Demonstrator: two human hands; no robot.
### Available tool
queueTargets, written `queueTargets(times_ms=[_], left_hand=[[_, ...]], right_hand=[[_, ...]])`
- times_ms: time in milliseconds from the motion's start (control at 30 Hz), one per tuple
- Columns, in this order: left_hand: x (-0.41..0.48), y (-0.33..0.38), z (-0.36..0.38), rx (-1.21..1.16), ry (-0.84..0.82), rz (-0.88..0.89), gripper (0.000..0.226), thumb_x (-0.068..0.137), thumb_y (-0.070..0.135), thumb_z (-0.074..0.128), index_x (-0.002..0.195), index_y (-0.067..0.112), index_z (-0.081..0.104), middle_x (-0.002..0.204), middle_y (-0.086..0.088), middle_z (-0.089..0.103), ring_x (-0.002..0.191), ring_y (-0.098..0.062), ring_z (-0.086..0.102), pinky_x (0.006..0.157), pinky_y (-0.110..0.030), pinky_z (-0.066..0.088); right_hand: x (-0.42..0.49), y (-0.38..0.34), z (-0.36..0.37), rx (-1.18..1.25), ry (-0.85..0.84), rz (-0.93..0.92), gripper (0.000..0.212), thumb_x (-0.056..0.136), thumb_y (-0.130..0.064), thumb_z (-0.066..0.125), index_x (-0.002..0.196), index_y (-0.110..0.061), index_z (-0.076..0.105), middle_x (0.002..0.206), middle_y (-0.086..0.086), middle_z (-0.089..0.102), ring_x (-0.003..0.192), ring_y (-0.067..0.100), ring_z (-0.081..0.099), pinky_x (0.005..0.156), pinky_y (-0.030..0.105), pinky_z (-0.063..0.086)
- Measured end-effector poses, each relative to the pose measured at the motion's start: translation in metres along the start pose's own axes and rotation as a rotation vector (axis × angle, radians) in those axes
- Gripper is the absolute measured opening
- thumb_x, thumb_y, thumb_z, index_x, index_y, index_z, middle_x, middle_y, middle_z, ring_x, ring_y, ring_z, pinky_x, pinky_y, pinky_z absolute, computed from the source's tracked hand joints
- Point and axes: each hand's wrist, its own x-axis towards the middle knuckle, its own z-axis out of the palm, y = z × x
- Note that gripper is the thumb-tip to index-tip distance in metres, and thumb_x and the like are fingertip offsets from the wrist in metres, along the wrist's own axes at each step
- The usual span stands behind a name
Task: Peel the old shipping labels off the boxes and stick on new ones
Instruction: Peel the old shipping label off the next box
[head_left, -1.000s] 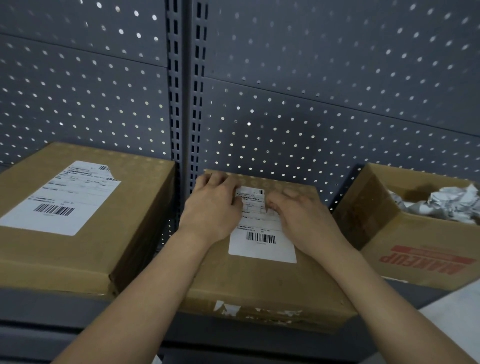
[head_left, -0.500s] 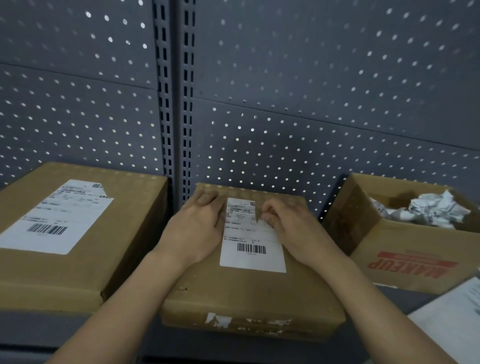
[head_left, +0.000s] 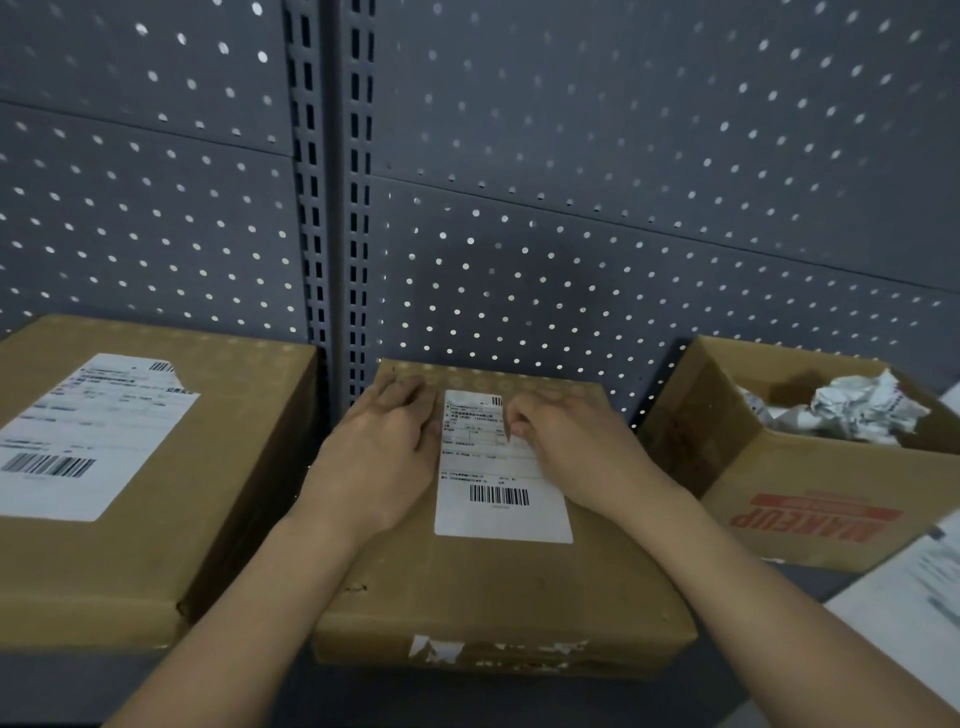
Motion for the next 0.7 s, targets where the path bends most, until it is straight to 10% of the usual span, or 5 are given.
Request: queueTargets(times_ms=[333,533,700], left_hand=[[0.0,0.001,-0.001,-0.018,0.024,0.004,0.048,0.102,0.035,0.037,0.148,0.021,0.04,0.158,0.004,0.028,0.148,-0.016,0.014,0.114,-0.02,0.003],[-0.001,0.003,-0.003,-0.013,0.028,-0.005,0.047,0.102,0.036,0.037,0.148,0.023,0.039,0.158,0.005,0.027,0.149,-0.016,0.014,0.112,-0.019,0.003],[-0.001,0.004,-0.003,-0.019,0.021,-0.014,0.047,0.102,0.036,0.037,0.148,0.023,0.04,0.158,0.006,0.029,0.148,-0.015,0.014,0.113,-0.021,0.005]], right_hand=[[-0.008,0.004,0.001,-0.016,0.029,-0.025,0.014,0.097,-0.011,0.044,0.093,-0.023,0.041,0.093,-0.008,0.054,0.083,0.012,0.048,0.085,0.033,0.038],[-0.018,0.004,-0.009,0.294,0.063,0.048,0.033,0.101,-0.033,0.049,0.132,-0.026,0.048,0.108,-0.018,0.044,0.101,-0.006,0.033,0.079,0.015,0.028],[-0.018,0.007,0.0,0.28,0.146,-0.008,0.015,0.097,-0.029,0.057,0.106,-0.025,0.068,0.097,-0.02,0.054,0.087,-0.015,0.04,0.074,0.009,0.03]])
